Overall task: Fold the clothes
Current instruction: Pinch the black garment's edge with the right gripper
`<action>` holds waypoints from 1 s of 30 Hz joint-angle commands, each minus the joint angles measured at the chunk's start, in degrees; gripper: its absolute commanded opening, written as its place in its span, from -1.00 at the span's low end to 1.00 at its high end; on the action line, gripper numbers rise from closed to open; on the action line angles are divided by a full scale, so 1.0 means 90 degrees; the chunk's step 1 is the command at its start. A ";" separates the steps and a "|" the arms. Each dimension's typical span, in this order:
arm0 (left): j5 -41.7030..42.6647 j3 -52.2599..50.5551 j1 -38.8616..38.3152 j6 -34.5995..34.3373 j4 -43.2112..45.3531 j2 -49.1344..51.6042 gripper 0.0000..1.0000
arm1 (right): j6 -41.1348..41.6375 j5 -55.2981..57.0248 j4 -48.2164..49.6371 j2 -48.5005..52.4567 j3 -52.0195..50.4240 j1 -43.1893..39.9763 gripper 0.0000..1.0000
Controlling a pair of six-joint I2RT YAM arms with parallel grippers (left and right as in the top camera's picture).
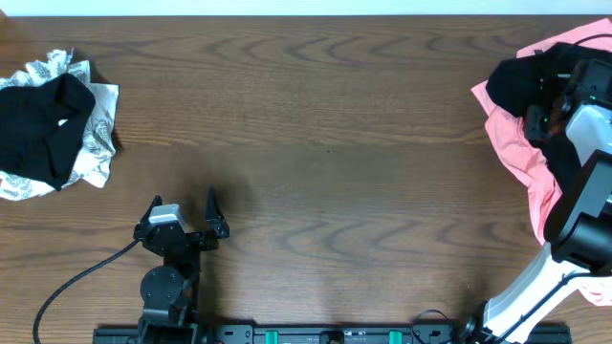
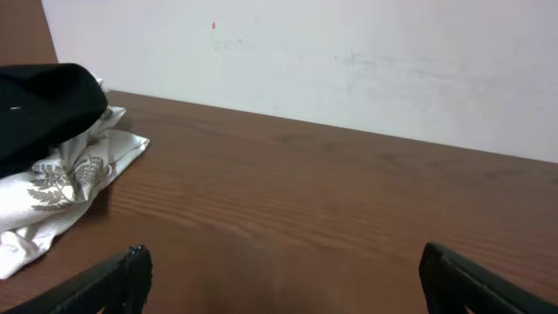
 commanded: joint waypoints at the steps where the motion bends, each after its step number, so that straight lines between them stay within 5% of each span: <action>1: -0.0073 -0.0141 0.0032 0.0087 -0.0216 -0.0036 0.96 | 0.0012 -0.0153 0.0124 -0.0078 -0.0141 -0.0019 -0.28; 5: -0.0073 -0.0141 0.0032 0.0087 -0.0216 -0.0036 0.96 | 0.0061 -0.0202 0.0352 -0.0078 -0.0316 -0.0019 -0.46; 9: -0.0073 -0.0141 0.0032 0.0087 -0.0216 -0.0036 0.96 | 0.0063 -0.0223 0.0483 -0.0083 -0.0352 -0.0017 -0.97; 30: -0.0073 -0.0141 0.0032 0.0087 -0.0216 -0.0036 0.96 | -0.0240 -0.0046 0.0515 -0.2008 -0.0165 0.0007 -0.98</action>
